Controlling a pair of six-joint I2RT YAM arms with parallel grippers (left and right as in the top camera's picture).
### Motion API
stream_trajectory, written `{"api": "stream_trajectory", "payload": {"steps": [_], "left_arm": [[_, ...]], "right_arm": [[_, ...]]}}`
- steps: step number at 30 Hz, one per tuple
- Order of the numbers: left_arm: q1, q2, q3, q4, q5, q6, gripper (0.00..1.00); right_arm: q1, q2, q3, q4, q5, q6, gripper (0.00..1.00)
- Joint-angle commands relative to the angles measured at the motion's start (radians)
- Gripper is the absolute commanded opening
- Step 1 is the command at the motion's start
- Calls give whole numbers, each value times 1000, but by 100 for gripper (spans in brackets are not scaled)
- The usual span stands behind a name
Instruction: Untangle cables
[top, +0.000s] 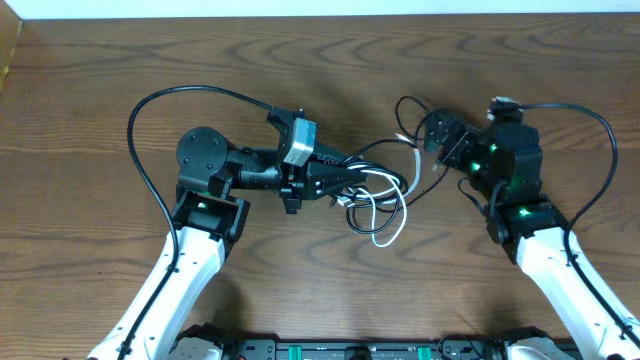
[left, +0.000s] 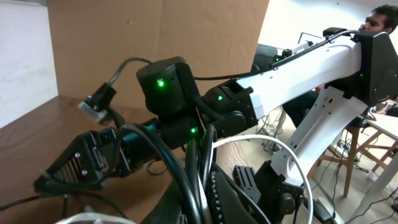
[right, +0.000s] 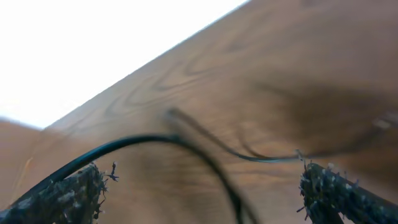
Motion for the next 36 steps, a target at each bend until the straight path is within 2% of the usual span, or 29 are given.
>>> {"api": "stream_trajectory", "payload": {"steps": [1, 13, 21, 28, 36], "left_arm": [[0, -13, 13, 8, -22, 13, 8], [0, -13, 13, 0, -114, 7, 8], [0, -13, 13, -66, -357, -93, 8], [0, -13, 13, -218, -651, -270, 8], [0, -13, 13, -301, -782, -373, 8]], "right_arm": [[-2, 1, 6, 37, -187, -181, 99], [-2, 1, 6, 49, -280, -277, 99], [-2, 1, 6, 55, -294, -294, 99], [-5, 1, 6, 55, -249, -244, 99], [-5, 1, 6, 55, -208, -192, 99]]}}
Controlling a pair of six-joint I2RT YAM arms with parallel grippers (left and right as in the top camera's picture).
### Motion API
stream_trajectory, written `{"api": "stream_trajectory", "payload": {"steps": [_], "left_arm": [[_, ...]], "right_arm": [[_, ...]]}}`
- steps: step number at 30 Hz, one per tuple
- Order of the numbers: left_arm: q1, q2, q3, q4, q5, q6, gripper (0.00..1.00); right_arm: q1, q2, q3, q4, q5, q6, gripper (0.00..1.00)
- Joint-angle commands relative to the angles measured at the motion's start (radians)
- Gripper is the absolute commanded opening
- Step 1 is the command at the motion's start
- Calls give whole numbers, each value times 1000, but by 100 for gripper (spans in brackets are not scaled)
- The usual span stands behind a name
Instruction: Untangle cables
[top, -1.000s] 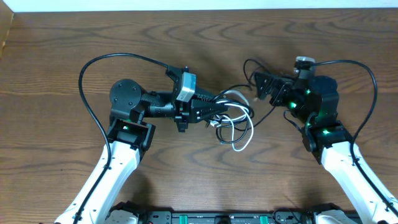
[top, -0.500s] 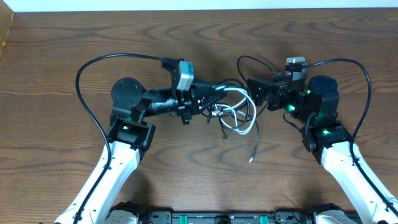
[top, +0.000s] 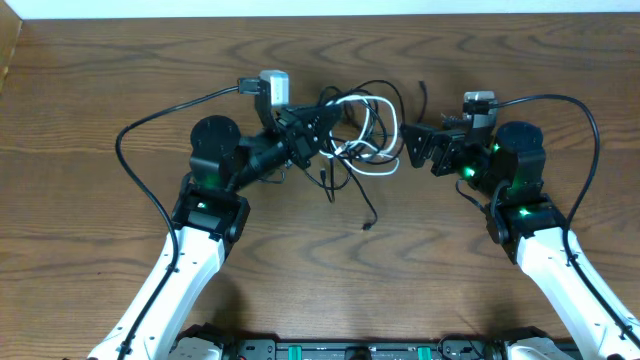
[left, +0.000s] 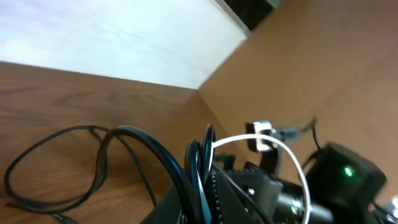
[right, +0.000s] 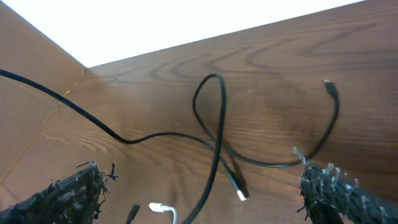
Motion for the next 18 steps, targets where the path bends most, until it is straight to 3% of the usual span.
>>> {"api": "stream_trajectory", "payload": {"steps": [1, 18], "left_arm": [[0, -12, 13, -10, -97, -72, 8], [0, -12, 13, -31, -141, -74, 8]], "right_arm": [[-4, 1, 6, 2, 32, 45, 99], [-4, 1, 6, 68, -50, 100, 99]]}}
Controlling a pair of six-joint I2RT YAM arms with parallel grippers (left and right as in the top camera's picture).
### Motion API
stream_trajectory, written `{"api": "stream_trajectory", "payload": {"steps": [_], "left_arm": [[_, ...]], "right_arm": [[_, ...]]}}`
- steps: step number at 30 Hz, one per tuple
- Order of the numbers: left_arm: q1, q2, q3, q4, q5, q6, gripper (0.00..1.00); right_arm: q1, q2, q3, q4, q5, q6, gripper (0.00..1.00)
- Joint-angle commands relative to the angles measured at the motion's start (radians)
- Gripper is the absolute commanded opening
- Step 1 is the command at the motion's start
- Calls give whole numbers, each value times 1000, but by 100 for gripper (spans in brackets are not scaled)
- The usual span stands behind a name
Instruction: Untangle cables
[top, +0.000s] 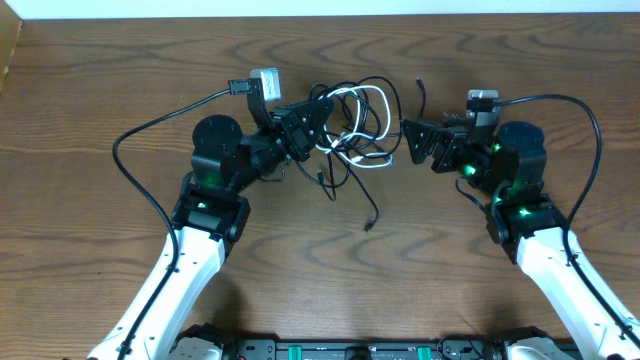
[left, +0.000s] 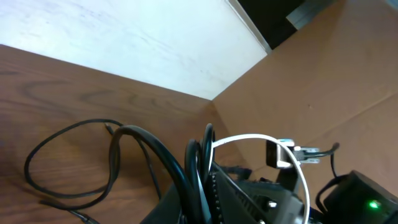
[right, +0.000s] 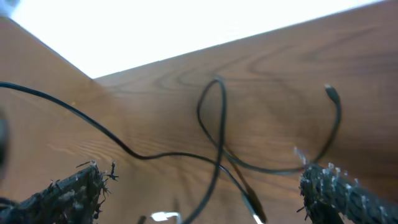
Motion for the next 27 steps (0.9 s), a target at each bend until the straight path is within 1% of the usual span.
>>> {"api": "stream_trajectory", "payload": {"steps": [1, 5, 8, 13, 19, 21, 25, 27], "left_arm": [[0, -12, 13, -6, -55, -18, 8], [0, -12, 13, -13, -74, -66, 8], [0, -12, 13, -13, -74, -83, 8], [0, -12, 13, -10, -69, -83, 8], [0, -12, 13, 6, -70, -84, 8], [0, -13, 13, 14, -70, -89, 8], [0, -13, 13, 16, -66, -141, 8], [0, -13, 13, 16, -31, -140, 8]], "right_arm": [[-3, 1, 6, 45, -65, 69, 99], [5, 1, 6, 66, -80, 68, 99], [5, 1, 6, 51, -80, -2, 99], [5, 1, 6, -19, -85, -179, 99], [5, 2, 6, -91, -195, -430, 99], [6, 3, 6, -114, -206, -483, 99], [7, 21, 6, -125, -198, -560, 99], [7, 45, 6, -124, -162, -564, 99]]}}
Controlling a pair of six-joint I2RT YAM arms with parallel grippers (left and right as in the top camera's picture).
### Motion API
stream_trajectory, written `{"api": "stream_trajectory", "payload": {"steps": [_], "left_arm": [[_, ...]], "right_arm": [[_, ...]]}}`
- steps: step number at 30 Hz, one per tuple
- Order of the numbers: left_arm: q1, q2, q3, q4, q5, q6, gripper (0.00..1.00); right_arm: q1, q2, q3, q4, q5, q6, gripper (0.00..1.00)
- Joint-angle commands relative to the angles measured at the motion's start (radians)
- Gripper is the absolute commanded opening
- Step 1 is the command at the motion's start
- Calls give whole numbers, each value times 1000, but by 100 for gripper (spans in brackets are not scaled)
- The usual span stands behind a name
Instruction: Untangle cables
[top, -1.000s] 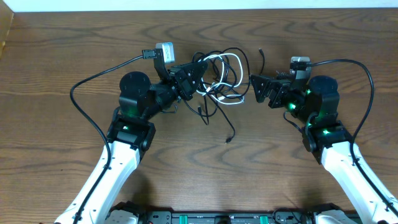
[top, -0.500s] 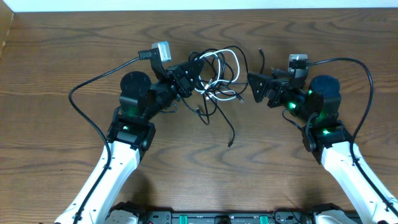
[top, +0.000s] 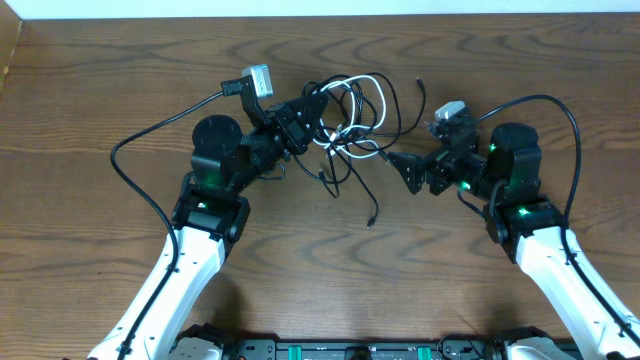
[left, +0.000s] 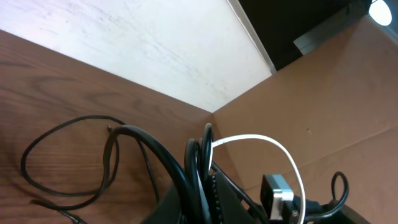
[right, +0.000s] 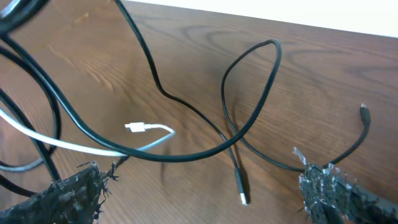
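The tangle of black cables (top: 350, 110) with one white cable (top: 372, 95) hangs at the table's far middle. My left gripper (top: 305, 115) is shut on a bundle of its black strands (left: 198, 177), and the white loop (left: 273, 149) arches beside the jaws. One black end with a plug (top: 370, 222) trails onto the wood. My right gripper (top: 405, 165) stands open just right of the tangle, nothing between its fingers (right: 336, 193). Below it lie a black plug (right: 239, 186) and the white connector (right: 140, 129).
The left arm's own black cable (top: 150, 130) loops out to the left, and the right arm's cable (top: 560, 110) arcs to the right. A cardboard edge (top: 8, 50) sits at the far left corner. The wooden table (top: 320, 280) ends at a white wall behind.
My right gripper has dropped nearer and lower, tilted down at the table under the tangle's right side. The left gripper holds the bundle in nearly the same place.
First my left gripper held the bundle at mid-table, pointing right, with the open right gripper close against the tangle. Later the bundle was up at the far side and the right gripper stood apart from it. Now the right gripper sits lower, by the trailing strands.
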Motion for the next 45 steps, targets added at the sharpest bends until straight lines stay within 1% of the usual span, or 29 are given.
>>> {"api": "stream_trajectory", "payload": {"steps": [1, 12, 15, 18, 23, 27, 31, 34, 35, 36, 38, 42, 45], "left_arm": [[0, -13, 13, 9, 46, -29, 8], [0, -14, 13, 13, 118, -29, 8], [0, -14, 13, 13, 120, -29, 8], [0, -14, 13, 13, 120, -29, 8], [0, -14, 13, 12, 124, -32, 8], [0, -13, 13, 11, 145, -31, 8], [1, -13, 13, -6, 169, -15, 8], [1, -13, 13, -24, 172, 3, 8], [1, -13, 13, -26, 172, 3, 8], [1, -13, 13, -26, 173, 3, 8], [1, -13, 13, -25, 172, 5, 8], [14, -13, 13, -26, 167, 37, 8], [40, -13, 13, -26, 167, 37, 8]], "right_arm": [[6, 46, 5, 0, 35, -89, 99], [6, 106, 5, 21, 58, -90, 99], [13, 106, 5, 26, 58, -103, 98], [32, 106, 5, 24, 58, -164, 96], [99, 106, 5, -53, 60, -407, 96], [148, 105, 5, -90, 72, -540, 93], [193, 105, 5, -97, 225, -573, 93], [220, 105, 5, -127, 318, -689, 94], [228, 105, 5, -138, 357, -748, 93], [232, 105, 5, -142, 383, -780, 92], [238, 105, 5, -145, 484, -843, 86], [240, 101, 5, -144, 664, -868, 80], [240, 86, 5, -141, 656, -868, 79]]}}
